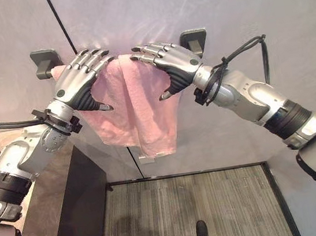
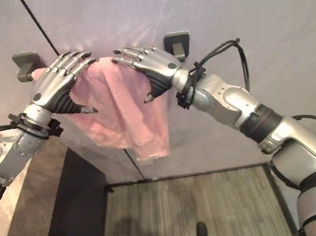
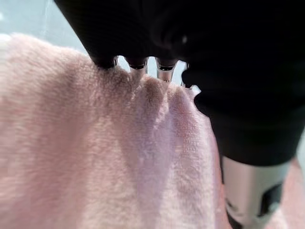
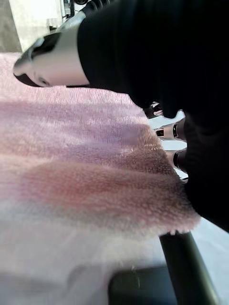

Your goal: Put brush and paste in cup on sink, flatten towel.

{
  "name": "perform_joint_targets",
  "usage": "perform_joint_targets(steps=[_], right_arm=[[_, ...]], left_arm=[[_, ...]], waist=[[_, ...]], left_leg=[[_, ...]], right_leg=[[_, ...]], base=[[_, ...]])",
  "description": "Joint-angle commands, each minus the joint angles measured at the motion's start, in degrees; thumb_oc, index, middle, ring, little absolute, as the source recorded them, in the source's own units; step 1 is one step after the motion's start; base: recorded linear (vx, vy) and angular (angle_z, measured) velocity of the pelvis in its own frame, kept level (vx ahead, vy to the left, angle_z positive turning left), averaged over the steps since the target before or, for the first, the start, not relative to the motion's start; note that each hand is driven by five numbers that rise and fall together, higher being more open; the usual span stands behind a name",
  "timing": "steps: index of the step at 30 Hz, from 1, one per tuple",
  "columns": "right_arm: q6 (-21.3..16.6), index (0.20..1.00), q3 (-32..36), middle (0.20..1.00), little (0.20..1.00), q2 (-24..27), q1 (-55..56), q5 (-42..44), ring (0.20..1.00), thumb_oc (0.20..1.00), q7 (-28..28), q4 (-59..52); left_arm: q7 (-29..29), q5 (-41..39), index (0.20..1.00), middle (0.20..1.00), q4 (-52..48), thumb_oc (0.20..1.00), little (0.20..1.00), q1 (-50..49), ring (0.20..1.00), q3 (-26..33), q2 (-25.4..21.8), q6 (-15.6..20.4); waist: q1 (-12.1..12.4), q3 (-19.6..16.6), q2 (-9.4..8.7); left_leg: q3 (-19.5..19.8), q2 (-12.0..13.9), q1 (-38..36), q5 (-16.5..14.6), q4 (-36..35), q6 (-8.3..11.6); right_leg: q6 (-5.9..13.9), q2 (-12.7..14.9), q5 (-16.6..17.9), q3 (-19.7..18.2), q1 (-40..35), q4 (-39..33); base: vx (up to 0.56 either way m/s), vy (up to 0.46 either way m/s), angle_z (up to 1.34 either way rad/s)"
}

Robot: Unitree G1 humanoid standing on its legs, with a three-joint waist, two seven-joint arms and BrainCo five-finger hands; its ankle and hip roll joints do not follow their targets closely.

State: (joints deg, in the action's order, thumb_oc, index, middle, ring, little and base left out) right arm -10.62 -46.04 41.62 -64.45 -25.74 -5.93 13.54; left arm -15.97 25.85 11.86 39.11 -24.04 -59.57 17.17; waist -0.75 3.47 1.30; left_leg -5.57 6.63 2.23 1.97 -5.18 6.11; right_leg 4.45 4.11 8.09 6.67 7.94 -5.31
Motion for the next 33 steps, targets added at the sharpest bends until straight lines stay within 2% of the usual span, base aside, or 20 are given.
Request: perform_joint_targets(steps=[1,8,13,25,30,33], right_arm=[[0.7,1.0,1.8,1.0,1.0,6.4,0.8,-1.6,1.0,1.0,1.0,1.1],[0.2,1.0,-1.4,1.0,1.0,12.2,1.4,-6.4,1.0,1.0,2.6,1.5],[0.6,1.0,-3.5,1.0,1.0,13.1,0.3,-8.1,1.0,1.0,3.2,3.1],[2.1,1.0,-5.2,1.0,1.0,12.5,-0.5,-9.8,1.0,1.0,3.4,8.9],[3.3,1.0,-3.2,1.0,1.0,11.4,0.6,-10.3,1.0,1.0,2.5,11.6],[3.6,1.0,-2.3,1.0,1.0,11.2,1.2,-10.0,1.0,1.0,1.9,11.6]], left_arm=[[1.4,2.0,1.0,1.0,3.1,1.0,1.0,-3.8,1.0,3.0,-4.5,-2.1],[1.3,3.8,1.0,1.0,4.5,1.0,1.0,-8.9,1.0,6.2,-6.2,-2.8],[0.8,2.2,1.0,1.0,5.7,1.0,1.0,-9.8,1.0,8.1,-5.0,-3.3],[0.7,-1.7,1.0,1.0,5.9,1.0,1.0,-6.7,1.0,6.1,1.2,-2.7],[0.9,-5.6,1.0,1.0,5.1,1.0,1.0,-7.2,1.0,6.9,7.7,-1.9],[0.5,-6.7,1.0,1.0,4.8,1.0,1.0,-7.7,1.0,7.6,9.0,-1.6]], waist=[[0.5,1.0,-1.86],[0.6,1.6,-1.84],[0.5,1.8,-1.65],[0.0,2.1,-0.77],[-0.2,1.6,-0.4],[-0.3,1.5,-0.36]], left_leg=[[-0.1,-0.7,-0.2,1.1,0.2,0.68],[0.2,-0.5,0.1,1.3,0.2,0.94],[0.4,-0.4,0.6,1.6,0.2,1.03],[0.4,-0.8,1.6,1.8,0.2,1.09],[0.2,-1.2,1.4,1.6,0.2,0.99],[0.2,-1.1,1.2,1.6,0.2,0.97]], right_leg=[[6.76,5.4,-2.9,-1.0,-4.6,0.3],[6.84,5.2,-3.1,-0.7,-4.4,0.3],[6.85,5.2,-3.0,-0.7,-4.0,0.3],[6.93,5.7,-2.6,-0.9,-3.0,0.3],[6.86,6.0,-2.7,-1.2,-3.2,0.3],[6.8,6.0,-2.7,-1.3,-3.4,0.3]], base=[[0.0,0.0,0.0],[0.0,0.0,0.0],[0.0,0.0,0.0],[0.0,0.0,0.0],[0.0,0.0,0.0],[0.0,0.0,0.0]])
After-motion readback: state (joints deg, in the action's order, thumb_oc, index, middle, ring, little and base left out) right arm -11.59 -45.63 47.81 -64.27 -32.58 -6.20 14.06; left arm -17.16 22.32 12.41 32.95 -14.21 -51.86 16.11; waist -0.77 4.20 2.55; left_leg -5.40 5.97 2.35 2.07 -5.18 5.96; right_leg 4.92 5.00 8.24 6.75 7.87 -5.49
